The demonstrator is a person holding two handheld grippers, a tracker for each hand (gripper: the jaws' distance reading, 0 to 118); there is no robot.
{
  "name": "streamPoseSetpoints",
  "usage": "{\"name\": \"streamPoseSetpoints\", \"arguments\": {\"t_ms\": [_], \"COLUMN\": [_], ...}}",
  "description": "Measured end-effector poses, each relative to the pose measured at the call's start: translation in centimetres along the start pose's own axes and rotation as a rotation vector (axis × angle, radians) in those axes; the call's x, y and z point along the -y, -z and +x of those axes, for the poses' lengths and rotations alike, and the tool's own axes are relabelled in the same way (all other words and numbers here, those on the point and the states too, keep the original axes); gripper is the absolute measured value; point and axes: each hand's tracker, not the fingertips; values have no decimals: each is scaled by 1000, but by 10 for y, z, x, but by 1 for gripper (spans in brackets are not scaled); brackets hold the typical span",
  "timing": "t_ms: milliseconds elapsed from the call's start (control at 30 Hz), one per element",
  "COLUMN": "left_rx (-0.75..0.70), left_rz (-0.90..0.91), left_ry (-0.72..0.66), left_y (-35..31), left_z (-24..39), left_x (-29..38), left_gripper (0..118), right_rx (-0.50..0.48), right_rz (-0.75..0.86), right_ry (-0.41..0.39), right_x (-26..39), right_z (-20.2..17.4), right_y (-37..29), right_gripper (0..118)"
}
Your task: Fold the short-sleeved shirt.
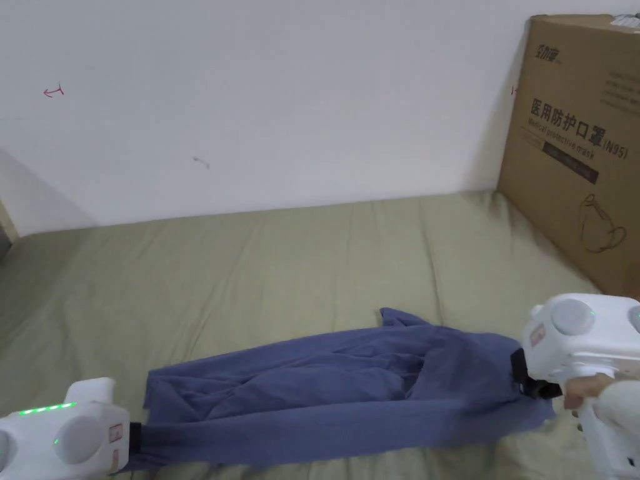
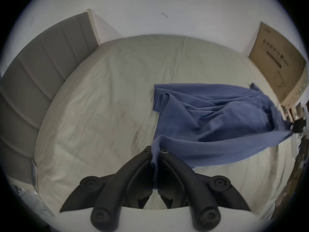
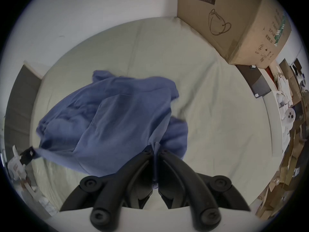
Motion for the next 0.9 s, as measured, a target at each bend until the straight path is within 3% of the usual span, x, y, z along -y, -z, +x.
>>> {"name": "streamPoseSetpoints", "arguments": {"t_ms": [133, 433, 500, 667, 700, 733, 767, 833, 867, 900], "left_rx": [27, -26, -42, 10, 6, 8, 1, -72, -56, -46], "left_rz": [37, -11, -33, -30, -26, -20, -22, -22, -17, 0], "left_ry": [-31, 93, 100, -31, -25, -25, -19, 7, 3, -3], "left_y": [-55, -138, -142, -149, -149, -153, -154, -159, -165, -173], "left_z": [-16, -40, -46, -58, -58, -56, -55, -56, -56, -59], "left_x": [50, 206, 226, 250, 252, 252, 252, 253, 252, 253], "left_gripper": [2, 2, 2, 4, 8, 20, 49, 90, 100, 100], "right_rx": [-31, -47, -67, -64, -76, -83, -93, -64, -52, -53], "right_rz": [4, -104, -113, -92, -79, -64, -33, 10, 26, 49], "right_ry": [-17, -39, -17, 29, 51, 47, 38, 33, 30, 28], "right_x": [79, 262, 286, 302, 301, 300, 298, 297, 296, 297], "right_z": [20, 50, 53, 59, 59, 57, 56, 51, 50, 50], "right_y": [-40, -64, -67, -72, -73, -76, -78, -84, -88, -94], "right_gripper": [2, 2, 2, 2, 2, 3, 15, 66, 91, 93]}}
